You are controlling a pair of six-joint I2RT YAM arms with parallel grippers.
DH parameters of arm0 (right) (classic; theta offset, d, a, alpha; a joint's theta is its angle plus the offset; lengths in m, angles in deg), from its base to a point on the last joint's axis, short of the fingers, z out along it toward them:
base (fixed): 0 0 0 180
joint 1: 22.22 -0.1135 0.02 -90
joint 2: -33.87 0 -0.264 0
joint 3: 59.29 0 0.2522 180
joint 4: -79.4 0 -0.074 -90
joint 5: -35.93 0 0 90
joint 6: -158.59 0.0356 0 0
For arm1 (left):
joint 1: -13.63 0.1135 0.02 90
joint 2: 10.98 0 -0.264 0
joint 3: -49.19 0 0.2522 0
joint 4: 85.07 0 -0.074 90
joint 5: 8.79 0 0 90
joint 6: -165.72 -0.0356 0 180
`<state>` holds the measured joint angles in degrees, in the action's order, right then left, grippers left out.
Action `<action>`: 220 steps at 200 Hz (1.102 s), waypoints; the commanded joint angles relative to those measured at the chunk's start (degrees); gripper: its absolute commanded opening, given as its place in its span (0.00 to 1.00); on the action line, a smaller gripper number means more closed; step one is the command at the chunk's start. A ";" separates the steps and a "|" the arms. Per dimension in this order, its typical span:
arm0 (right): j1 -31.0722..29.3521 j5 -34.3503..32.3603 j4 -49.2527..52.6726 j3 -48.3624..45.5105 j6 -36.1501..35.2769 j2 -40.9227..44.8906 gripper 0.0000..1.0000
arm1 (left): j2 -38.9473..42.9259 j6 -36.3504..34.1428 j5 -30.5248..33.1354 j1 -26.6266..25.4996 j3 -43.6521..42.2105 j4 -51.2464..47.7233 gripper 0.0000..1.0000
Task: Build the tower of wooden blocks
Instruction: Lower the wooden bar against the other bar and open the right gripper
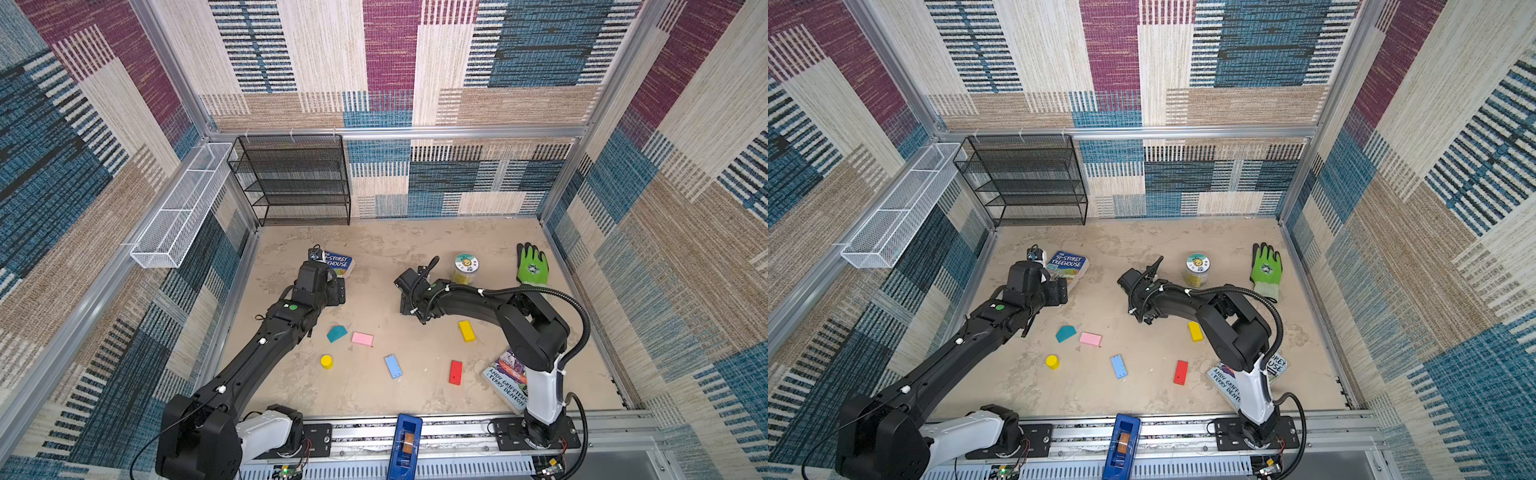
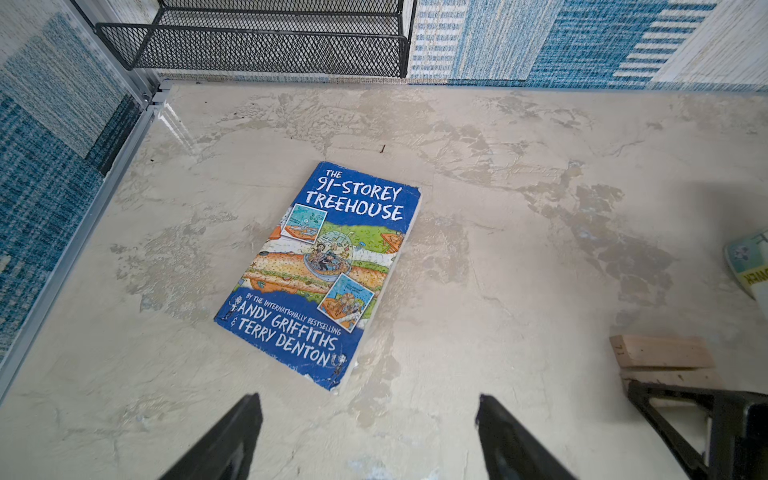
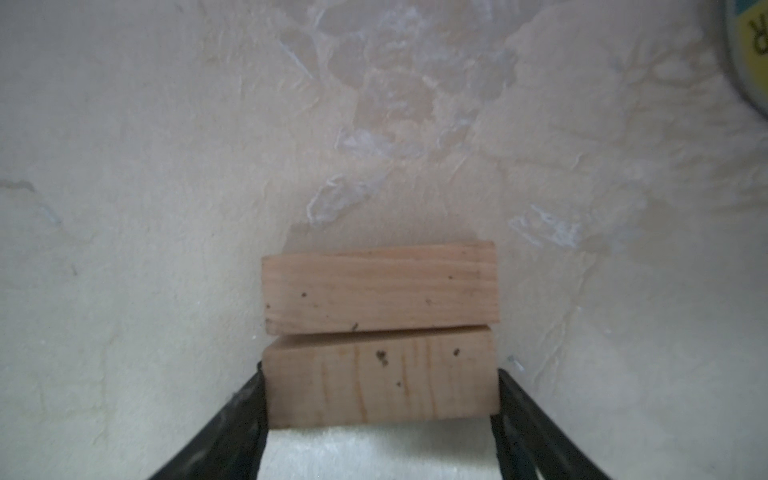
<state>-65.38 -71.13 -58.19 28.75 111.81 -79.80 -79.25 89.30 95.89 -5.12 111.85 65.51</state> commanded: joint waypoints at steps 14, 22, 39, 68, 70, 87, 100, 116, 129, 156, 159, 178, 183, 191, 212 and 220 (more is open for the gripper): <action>-0.04 3.83 3.08 -0.19 3.16 -0.85 0.76 | 0.35 0.54 -0.41 0.37 -0.21 1.10 0.86; -0.06 3.72 3.24 -0.11 3.35 -0.90 0.76 | 0.34 0.57 -0.52 0.41 -0.27 1.16 0.86; -0.07 3.63 3.51 -0.01 3.51 -1.18 0.76 | 0.39 0.57 -0.61 0.60 -0.24 1.21 0.86; 0.00 3.79 3.89 0.21 3.44 -1.78 0.78 | 0.43 0.48 -0.79 0.81 -0.33 1.11 0.86; -0.04 3.81 3.90 0.22 3.42 -1.86 0.78 | 0.42 0.48 -0.79 0.81 -0.35 1.15 0.86; -0.06 3.94 3.89 0.25 3.53 -2.00 0.79 | 0.52 0.57 -0.92 0.99 -0.41 1.23 0.86; -0.09 3.86 3.81 0.50 3.38 -2.08 0.80 | 0.51 0.54 -1.05 1.08 -0.42 1.25 0.86; -0.07 3.41 3.84 0.55 3.51 -2.19 0.81 | 0.67 0.56 -1.14 1.16 -0.46 1.17 0.86; -0.04 3.12 3.72 0.61 3.61 -2.22 0.81 | 0.77 0.57 -1.21 1.32 -0.56 1.16 0.86; -0.02 3.35 3.94 0.96 3.80 -2.45 0.83 | 1.17 0.57 -1.56 1.56 -0.78 1.53 0.86; -0.02 3.39 3.96 0.93 3.91 -2.45 0.83 | 1.19 0.57 -1.58 1.60 -0.77 1.52 0.86; -0.09 3.48 3.96 0.83 4.06 -2.56 0.85 | 1.21 0.65 -1.84 1.69 -0.87 1.51 0.86; -0.03 3.45 3.92 0.78 4.06 -2.57 0.86 | 1.21 0.73 -1.84 1.69 -0.90 1.50 0.86; -0.08 3.66 3.87 0.69 4.06 -2.58 0.87 | 1.28 0.74 -1.91 1.78 -0.98 1.51 0.86; -0.06 3.99 3.70 0.69 4.24 -2.60 0.96 | 1.39 0.82 -2.10 1.87 -0.97 1.42 0.86; -0.07 4.04 3.68 0.77 4.33 -2.59 1.00 | 1.47 0.92 -2.21 1.97 -1.00 1.50 0.86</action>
<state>-65.51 -72.68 -58.15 30.20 113.63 -81.20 -78.11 89.32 94.36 -3.35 111.04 65.51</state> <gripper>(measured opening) 0.937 0.860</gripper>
